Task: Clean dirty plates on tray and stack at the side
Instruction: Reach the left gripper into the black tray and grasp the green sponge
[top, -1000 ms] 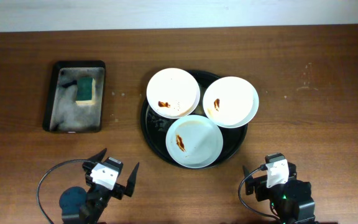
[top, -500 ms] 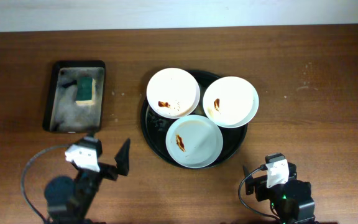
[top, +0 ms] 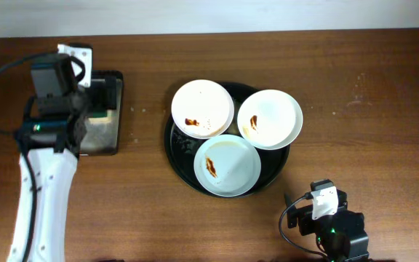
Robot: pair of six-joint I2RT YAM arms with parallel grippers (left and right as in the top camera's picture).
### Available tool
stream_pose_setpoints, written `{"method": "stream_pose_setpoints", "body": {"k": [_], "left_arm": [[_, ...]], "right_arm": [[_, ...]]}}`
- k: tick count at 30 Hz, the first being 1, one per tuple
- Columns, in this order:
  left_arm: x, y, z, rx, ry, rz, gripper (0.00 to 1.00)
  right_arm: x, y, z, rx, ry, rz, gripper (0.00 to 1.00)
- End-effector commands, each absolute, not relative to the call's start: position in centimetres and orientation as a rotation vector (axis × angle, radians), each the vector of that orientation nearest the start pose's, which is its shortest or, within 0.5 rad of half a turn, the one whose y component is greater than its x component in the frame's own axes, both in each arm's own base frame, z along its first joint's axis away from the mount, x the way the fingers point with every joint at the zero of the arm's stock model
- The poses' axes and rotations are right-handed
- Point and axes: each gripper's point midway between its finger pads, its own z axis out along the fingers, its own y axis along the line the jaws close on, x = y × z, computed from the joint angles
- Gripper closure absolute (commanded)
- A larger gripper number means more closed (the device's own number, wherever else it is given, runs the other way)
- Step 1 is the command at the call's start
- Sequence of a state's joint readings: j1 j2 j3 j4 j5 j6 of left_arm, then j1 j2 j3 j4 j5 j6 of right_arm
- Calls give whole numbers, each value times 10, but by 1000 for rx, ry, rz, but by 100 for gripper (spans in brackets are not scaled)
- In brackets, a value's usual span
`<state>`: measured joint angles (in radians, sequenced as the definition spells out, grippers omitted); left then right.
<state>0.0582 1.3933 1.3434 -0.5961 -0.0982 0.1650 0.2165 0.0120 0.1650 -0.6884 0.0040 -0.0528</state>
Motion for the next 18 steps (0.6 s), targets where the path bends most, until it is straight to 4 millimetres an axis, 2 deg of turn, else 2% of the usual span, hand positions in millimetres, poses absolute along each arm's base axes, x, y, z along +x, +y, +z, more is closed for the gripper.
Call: {"method": "stream_pose_setpoints", "body": {"k": [1, 3, 6, 10, 12, 14, 18], "left_arm": [[433, 48, 271, 72, 2208, 273, 1], [440, 60, 256, -8, 2234, 260, 1], [445, 87, 217, -109, 2330, 233, 1], [451, 121, 162, -190, 2450, 291, 1], [459, 121, 136, -181, 2492, 248, 2], [469, 114, 115, -161, 2510, 184, 8], [480, 115, 80, -158, 2542, 168, 10]], "right_arm": [[196, 38, 85, -266, 2094, 72, 1], [196, 38, 86, -266, 2093, 72, 1], [196, 38, 86, -266, 2093, 72, 1], [196, 38, 86, -266, 2093, 72, 1], [196, 38, 86, -266, 2093, 72, 1], [196, 38, 86, -266, 2093, 72, 1], [196, 38, 86, -266, 2093, 72, 1]]}}
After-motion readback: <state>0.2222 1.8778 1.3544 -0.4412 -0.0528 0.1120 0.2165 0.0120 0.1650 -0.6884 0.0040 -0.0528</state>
